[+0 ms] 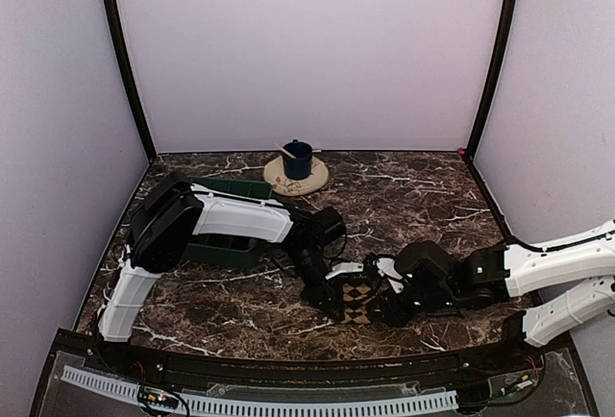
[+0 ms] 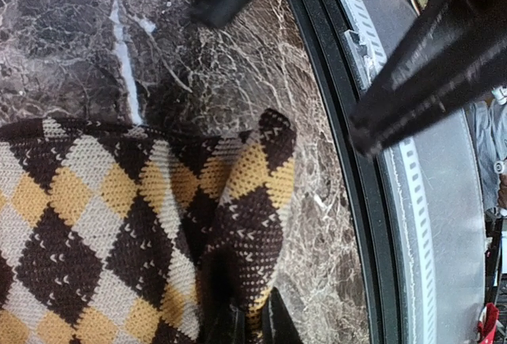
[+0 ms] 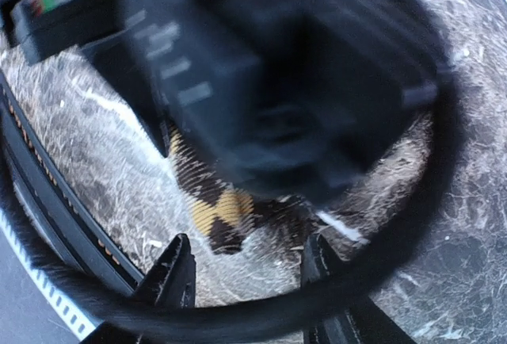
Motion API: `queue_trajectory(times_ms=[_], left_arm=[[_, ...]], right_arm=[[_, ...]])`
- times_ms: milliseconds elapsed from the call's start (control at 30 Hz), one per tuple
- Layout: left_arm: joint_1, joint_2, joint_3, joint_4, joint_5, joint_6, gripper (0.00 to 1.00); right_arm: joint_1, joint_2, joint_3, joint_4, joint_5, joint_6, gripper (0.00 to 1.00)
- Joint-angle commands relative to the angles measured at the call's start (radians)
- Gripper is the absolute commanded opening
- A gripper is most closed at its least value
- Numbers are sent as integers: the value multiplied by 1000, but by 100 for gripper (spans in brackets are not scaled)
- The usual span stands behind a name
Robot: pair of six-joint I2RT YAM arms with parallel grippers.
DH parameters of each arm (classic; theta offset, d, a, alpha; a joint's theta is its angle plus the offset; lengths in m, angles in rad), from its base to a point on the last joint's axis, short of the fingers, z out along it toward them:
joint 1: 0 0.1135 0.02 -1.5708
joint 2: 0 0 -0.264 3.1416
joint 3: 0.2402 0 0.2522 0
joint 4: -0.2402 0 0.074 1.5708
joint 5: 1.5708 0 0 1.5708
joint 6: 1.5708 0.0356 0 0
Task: Roll the socks
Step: Roll the sock at the center of the board.
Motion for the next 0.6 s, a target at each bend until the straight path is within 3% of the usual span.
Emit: queue_trajectory(times_ms=[0,267,567], left_arm=[[0,45,7,-70,-25,0,0],[9,63,21,-90,-8,6,0],[17,77,37,-106,11,9,0]], right_arm=[[59,25,23,18,68,-47,42],[151,132,97,-6,121,-160,44],[158,232,157,-15,138,-276,46]])
